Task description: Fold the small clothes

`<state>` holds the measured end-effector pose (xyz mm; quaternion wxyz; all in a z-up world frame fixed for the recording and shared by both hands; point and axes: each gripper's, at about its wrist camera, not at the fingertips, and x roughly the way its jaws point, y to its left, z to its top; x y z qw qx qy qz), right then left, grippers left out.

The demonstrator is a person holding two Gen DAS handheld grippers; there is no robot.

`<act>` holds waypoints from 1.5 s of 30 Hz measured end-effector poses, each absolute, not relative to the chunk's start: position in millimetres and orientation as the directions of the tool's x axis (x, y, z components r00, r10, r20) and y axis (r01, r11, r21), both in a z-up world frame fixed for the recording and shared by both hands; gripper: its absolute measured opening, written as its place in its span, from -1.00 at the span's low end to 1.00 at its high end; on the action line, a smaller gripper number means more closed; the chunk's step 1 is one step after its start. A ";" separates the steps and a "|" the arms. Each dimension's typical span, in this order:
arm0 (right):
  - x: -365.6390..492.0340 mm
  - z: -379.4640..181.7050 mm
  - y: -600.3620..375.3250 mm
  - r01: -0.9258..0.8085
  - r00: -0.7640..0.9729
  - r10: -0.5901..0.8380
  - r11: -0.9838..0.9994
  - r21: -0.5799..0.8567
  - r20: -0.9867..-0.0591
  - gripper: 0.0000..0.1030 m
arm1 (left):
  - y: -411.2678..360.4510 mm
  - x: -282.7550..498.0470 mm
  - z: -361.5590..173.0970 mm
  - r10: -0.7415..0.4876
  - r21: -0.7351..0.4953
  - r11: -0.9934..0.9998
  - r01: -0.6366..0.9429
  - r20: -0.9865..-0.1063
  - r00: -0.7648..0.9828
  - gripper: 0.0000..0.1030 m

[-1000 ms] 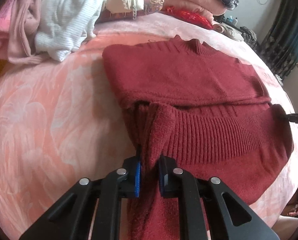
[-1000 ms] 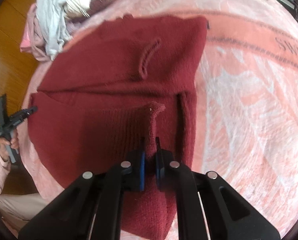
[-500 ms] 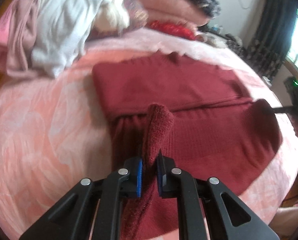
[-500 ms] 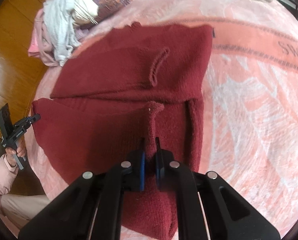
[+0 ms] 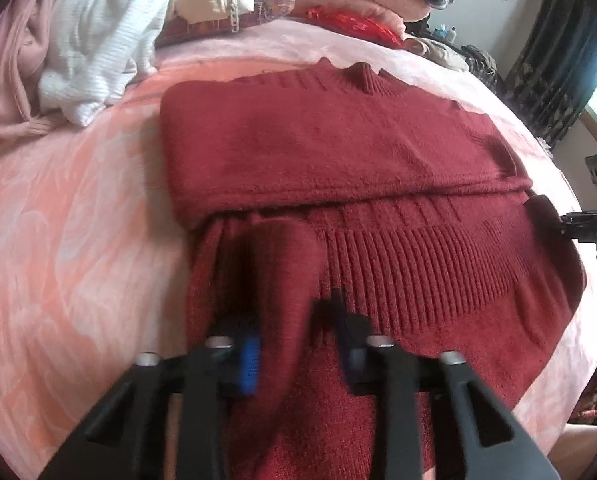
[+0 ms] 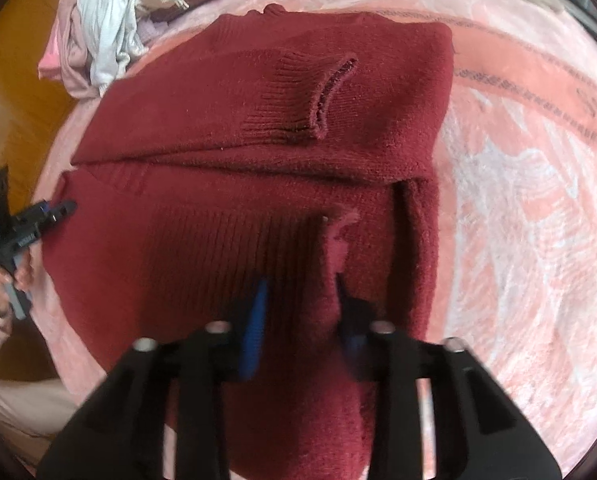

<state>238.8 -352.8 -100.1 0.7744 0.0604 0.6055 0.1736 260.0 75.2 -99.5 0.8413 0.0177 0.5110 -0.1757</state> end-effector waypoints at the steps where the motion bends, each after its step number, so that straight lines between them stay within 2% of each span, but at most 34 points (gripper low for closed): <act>1: 238.3 -98.9 -358.0 -0.185 0.208 0.360 0.927 0.325 -0.909 -0.86 | 77.8 260.4 -98.5 -0.279 -0.158 0.940 0.301 -0.865 0.418 -0.81; 7: 234.8 -71.9 -379.6 -0.174 0.267 0.436 0.899 0.402 -0.859 -0.88 | 100.6 261.3 -75.8 -0.353 -0.281 0.934 0.220 -0.821 0.448 -0.86; 12: 232.7 -41.7 -388.7 -0.189 0.340 0.472 0.881 0.433 -0.813 -0.88 | 102.6 259.5 -46.3 -0.407 -0.335 0.914 0.230 -0.763 0.503 -0.87; 17: 234.7 -29.0 -385.7 -0.203 0.373 0.488 0.873 0.443 -0.790 -0.88 | 92.4 257.1 -41.5 -0.411 -0.326 0.911 0.252 -0.754 0.513 -0.87; 21: 237.0 -58.8 -381.1 -0.150 0.317 0.438 0.899 0.412 -0.841 -0.88 | 89.4 258.4 -49.3 -0.379 -0.287 0.924 0.252 -0.773 0.509 -0.87; 25: 238.3 -85.7 -375.5 -0.117 0.259 0.396 0.918 0.378 -0.881 -0.88 | 95.4 266.6 -78.6 -0.323 -0.259 0.945 0.198 -0.821 0.470 -0.87; 32: 242.4 -82.1 -369.4 -0.124 0.265 0.401 0.916 0.381 -0.877 -0.88 | 92.7 275.5 -98.1 -0.315 -0.252 0.947 0.199 -0.845 0.431 -0.87; 35: 237.2 -63.0 -373.3 -0.151 0.304 0.431 0.902 0.404 -0.850 -0.88 | 92.2 269.4 -83.5 -0.347 -0.281 0.937 0.207 -0.816 0.463 -0.87; 39: 230.8 -27.7 -386.7 -0.187 0.381 0.479 0.877 0.442 -0.791 -0.88 | 98.1 253.1 -39.7 -0.428 -0.352 0.903 0.245 -0.715 0.552 -0.88; 45: 262.5 16.8 -399.2 -0.150 0.504 0.457 0.882 0.447 -0.733 -0.88 | 109.5 278.4 11.1 -0.408 -0.378 0.904 0.200 -0.618 0.672 -0.88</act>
